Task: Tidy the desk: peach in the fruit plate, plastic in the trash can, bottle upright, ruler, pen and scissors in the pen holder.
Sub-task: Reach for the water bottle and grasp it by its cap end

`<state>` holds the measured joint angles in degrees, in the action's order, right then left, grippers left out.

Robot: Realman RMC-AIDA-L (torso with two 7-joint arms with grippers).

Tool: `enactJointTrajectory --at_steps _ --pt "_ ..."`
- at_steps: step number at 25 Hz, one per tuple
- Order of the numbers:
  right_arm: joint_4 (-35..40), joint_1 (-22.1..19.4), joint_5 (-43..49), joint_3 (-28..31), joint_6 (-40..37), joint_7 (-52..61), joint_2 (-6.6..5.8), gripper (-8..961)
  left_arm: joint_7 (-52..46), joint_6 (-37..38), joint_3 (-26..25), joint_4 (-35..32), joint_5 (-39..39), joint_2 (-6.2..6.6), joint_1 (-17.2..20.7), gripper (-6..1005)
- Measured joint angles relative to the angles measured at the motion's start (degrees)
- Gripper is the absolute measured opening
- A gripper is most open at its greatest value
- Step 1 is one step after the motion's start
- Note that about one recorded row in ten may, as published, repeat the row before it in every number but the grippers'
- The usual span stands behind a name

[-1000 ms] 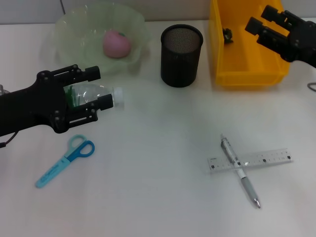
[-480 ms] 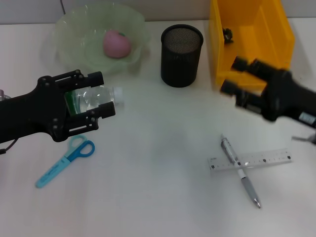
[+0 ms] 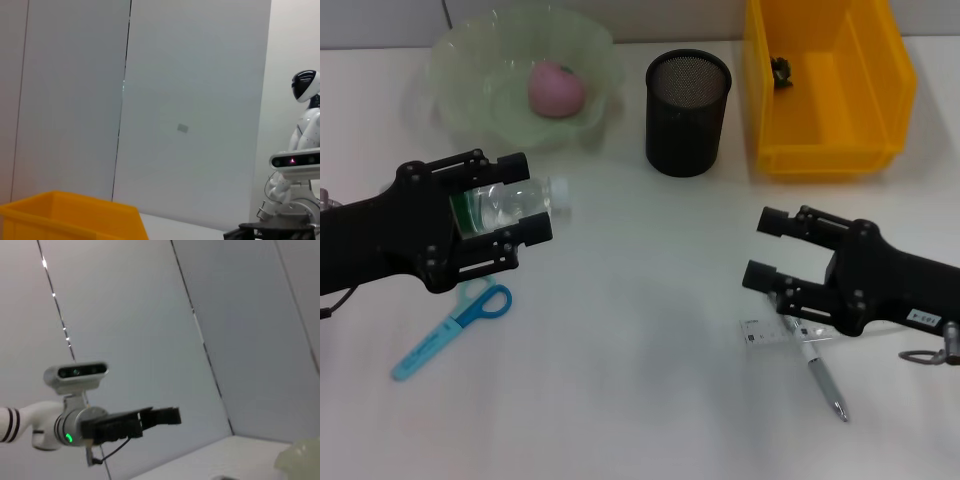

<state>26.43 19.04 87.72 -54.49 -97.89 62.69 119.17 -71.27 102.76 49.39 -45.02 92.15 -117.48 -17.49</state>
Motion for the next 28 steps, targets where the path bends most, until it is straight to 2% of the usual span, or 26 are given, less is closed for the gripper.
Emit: enactJointTrajectory --at_steps 5,10,13,14,18,20,22,24,28 --pt "-2.46 0.73 0.35 0.18 0.37 -1.96 0.03 719 -0.84 -0.91 0.00 -0.61 0.05 0.16 -0.29 683" --pt "-2.81 0.48 0.38 0.06 0.89 -1.99 0.02 720 -9.14 -2.85 0.18 -7.07 2.14 1.27 -3.27 683" --pt "-3.83 0.01 0.41 0.08 2.28 -2.02 -0.08 719 -11.09 -3.43 0.13 -8.89 3.22 1.39 -4.19 684" --pt "-3.83 0.01 0.41 0.08 2.28 -2.02 -0.08 719 -15.24 -6.10 0.18 -13.08 8.23 1.30 -6.82 684" --pt "-4.18 -0.55 0.43 0.01 2.92 -2.26 -0.12 719 -16.41 -7.44 0.30 -14.03 11.25 1.09 -8.31 684" --pt "-4.38 -0.62 0.44 0.01 3.14 -2.44 -0.10 720 -20.86 -10.08 0.70 -14.77 25.16 0.22 -15.73 684" --pt "-5.08 -0.64 0.44 0.14 3.65 -2.90 -0.06 720 -21.87 -10.01 1.27 -15.63 27.90 -0.36 -17.24 684" --pt "-6.13 -0.49 0.44 0.35 4.13 -3.37 -0.05 720 -24.20 -11.48 4.43 -17.62 32.11 -1.03 -18.99 684" --pt "-7.10 -0.49 0.44 0.60 4.33 -3.53 0.01 720 -29.58 -17.84 14.12 -18.03 38.83 -1.12 -22.09 684"
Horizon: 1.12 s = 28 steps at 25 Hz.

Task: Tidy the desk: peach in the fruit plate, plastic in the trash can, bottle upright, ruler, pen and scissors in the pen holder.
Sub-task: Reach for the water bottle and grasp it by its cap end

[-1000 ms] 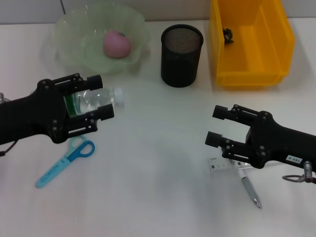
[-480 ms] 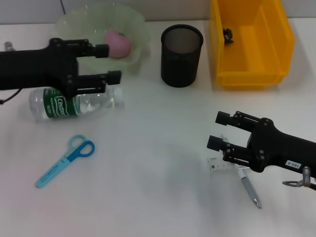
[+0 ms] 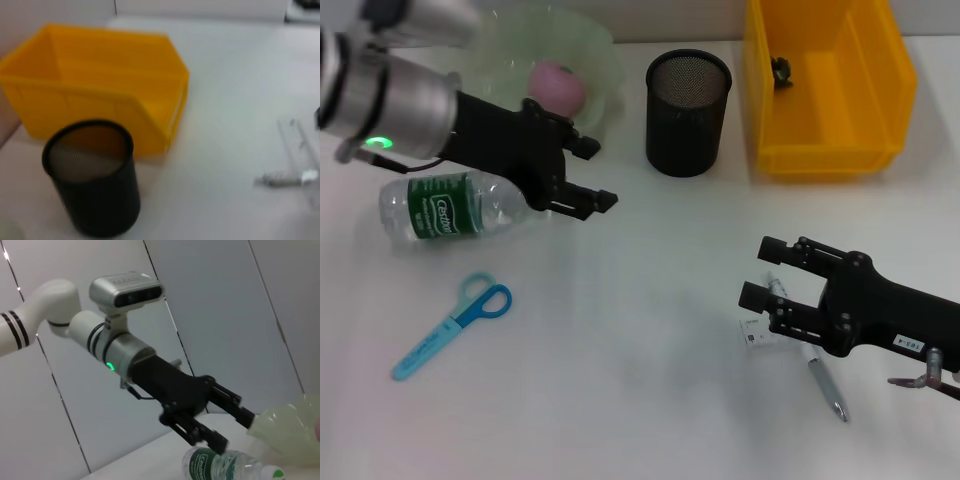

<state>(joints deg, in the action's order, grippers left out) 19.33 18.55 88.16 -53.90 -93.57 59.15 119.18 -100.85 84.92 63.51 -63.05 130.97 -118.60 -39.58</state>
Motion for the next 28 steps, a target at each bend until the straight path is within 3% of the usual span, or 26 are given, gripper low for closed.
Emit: enactJointTrajectory --at_steps 8,20,28 --pt "-0.62 -0.17 -0.37 0.11 0.07 -0.01 0.08 721 -5.27 -6.00 6.17 -0.35 6.80 -0.18 -2.40 684" --pt "-0.89 1.16 -0.51 0.21 0.29 -0.05 0.16 719 -14.14 -3.45 8.07 0.70 18.53 -0.26 -7.28 684" --pt "-1.48 1.40 -0.35 0.05 0.53 0.16 0.05 720 -15.51 -5.47 8.54 4.80 19.89 -0.30 -9.47 686"
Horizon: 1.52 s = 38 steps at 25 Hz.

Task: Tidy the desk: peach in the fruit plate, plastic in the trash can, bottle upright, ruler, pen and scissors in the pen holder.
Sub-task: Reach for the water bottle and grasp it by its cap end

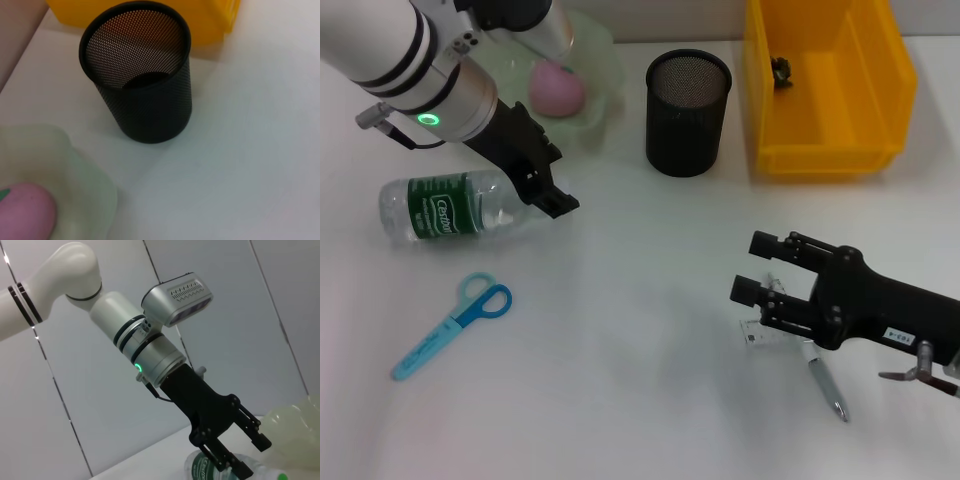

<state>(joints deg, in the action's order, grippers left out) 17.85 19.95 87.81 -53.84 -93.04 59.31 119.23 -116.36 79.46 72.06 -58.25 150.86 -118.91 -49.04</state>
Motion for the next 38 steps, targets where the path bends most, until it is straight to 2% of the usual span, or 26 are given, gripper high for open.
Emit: enactJointTrajectory --at_steps 7,38 --pt "0.31 -1.90 -0.20 0.88 0.22 -0.21 -0.17 720 -0.43 -3.21 0.18 3.68 0.77 -0.01 -1.11 685" --pt "-0.10 -0.74 -0.08 0.85 0.74 0.11 -0.02 719 -2.23 -8.29 5.44 7.69 3.24 -0.19 -2.07 681"
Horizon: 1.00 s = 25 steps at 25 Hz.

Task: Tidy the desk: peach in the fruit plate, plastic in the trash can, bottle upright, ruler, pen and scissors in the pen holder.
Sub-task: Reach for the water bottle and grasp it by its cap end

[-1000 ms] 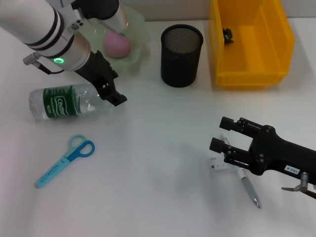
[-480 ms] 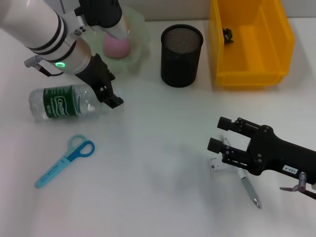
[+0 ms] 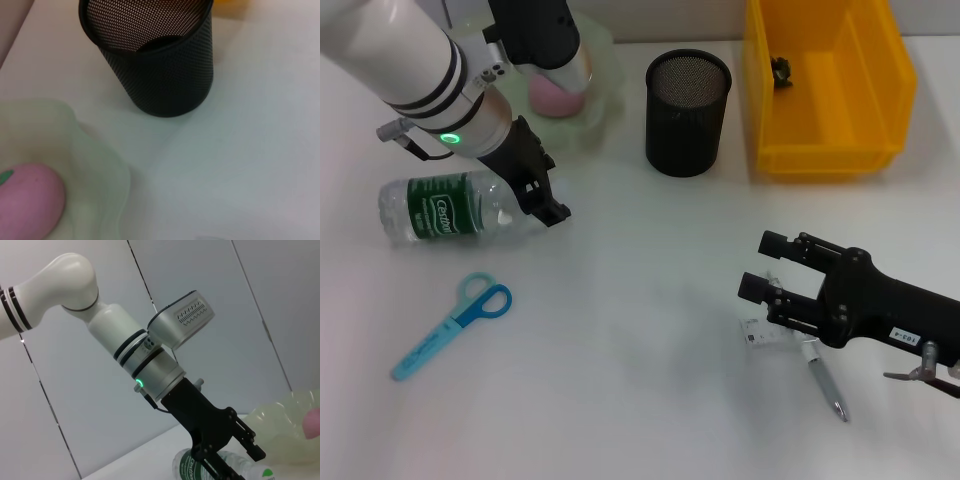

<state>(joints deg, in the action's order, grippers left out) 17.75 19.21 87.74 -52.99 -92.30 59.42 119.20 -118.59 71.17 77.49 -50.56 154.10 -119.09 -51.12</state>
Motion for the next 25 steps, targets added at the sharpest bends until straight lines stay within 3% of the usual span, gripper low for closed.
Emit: enactJointTrajectory --at_steps 25 --pt "-0.54 0.49 -0.11 -0.01 0.28 0.35 0.06 720 -0.43 -3.71 2.19 4.29 0.67 -0.09 -1.48 622"
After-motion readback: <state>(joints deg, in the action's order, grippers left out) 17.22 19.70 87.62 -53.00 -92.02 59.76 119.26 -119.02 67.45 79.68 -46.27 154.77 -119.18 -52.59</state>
